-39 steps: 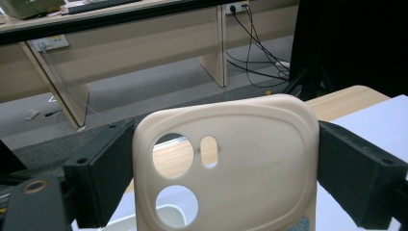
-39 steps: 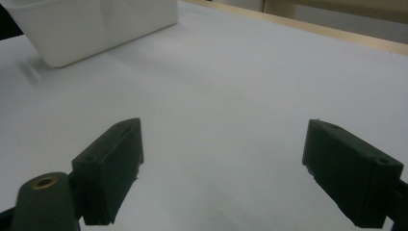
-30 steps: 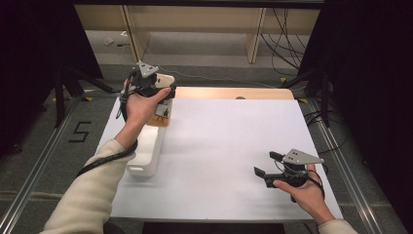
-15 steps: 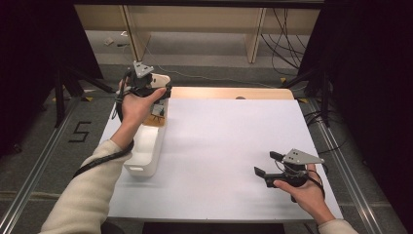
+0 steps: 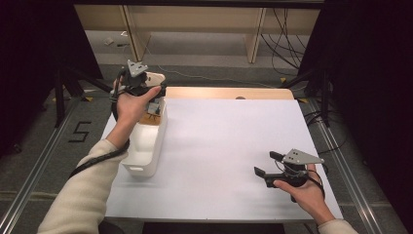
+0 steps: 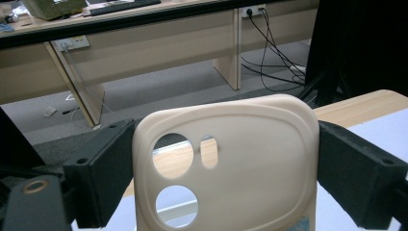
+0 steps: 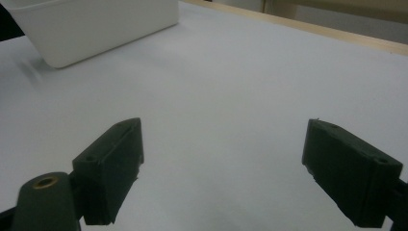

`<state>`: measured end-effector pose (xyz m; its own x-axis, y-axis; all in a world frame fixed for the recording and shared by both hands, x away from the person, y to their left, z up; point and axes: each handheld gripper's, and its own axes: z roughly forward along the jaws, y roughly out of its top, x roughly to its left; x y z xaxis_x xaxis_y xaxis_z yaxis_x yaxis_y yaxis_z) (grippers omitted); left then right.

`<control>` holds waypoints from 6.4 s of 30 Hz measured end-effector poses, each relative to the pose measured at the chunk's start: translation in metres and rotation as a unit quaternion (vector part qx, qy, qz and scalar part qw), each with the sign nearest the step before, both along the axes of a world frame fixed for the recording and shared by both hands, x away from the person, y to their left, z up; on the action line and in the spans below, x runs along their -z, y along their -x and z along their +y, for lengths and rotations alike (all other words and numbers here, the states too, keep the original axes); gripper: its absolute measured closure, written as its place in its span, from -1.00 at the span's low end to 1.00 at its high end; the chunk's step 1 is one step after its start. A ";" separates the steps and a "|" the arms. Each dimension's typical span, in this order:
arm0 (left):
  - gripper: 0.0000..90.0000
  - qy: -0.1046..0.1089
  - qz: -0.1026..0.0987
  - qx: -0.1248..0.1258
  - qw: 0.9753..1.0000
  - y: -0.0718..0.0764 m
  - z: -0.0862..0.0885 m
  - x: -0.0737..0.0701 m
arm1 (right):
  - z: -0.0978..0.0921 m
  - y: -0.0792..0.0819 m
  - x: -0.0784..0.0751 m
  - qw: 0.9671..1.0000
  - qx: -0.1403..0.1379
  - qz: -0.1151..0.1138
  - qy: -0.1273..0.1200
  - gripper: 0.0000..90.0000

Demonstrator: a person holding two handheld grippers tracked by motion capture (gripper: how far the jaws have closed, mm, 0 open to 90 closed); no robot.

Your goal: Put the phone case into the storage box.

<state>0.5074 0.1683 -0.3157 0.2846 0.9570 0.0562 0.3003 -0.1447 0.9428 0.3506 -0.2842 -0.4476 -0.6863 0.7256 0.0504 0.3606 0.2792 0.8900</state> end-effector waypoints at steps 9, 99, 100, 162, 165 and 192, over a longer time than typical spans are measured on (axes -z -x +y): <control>-0.75 0.001 -0.003 -0.004 1.000 -0.002 0.006 0.002 | 0.000 0.000 0.000 1.000 0.000 0.000 0.000 -0.66; -0.75 -0.002 -0.007 -0.007 1.000 -0.026 0.015 0.020 | 0.000 0.000 0.000 1.000 -0.002 0.001 -0.002 -0.66; -0.75 -0.002 -0.007 -0.007 1.000 -0.026 0.015 0.021 | 0.000 0.000 0.000 1.000 -0.002 0.001 -0.002 -0.66; -0.76 0.001 0.008 -0.012 1.000 -0.039 0.020 0.038 | 0.000 0.000 0.001 1.000 -0.004 0.003 -0.002 -0.65; -0.76 0.001 0.008 -0.011 1.000 -0.040 0.020 0.038 | 0.000 0.000 0.001 1.000 -0.005 0.003 -0.002 -0.65; -0.76 0.002 0.016 -0.017 1.000 -0.048 0.019 0.044 | 0.000 0.000 0.001 1.000 -0.005 0.004 -0.001 -0.65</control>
<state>0.5552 0.1868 -0.3594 0.2529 0.9665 0.0446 0.3342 -0.1305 0.9334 0.3507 -0.2845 -0.4481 -0.6936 0.7181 0.0568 0.3642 0.2816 0.8877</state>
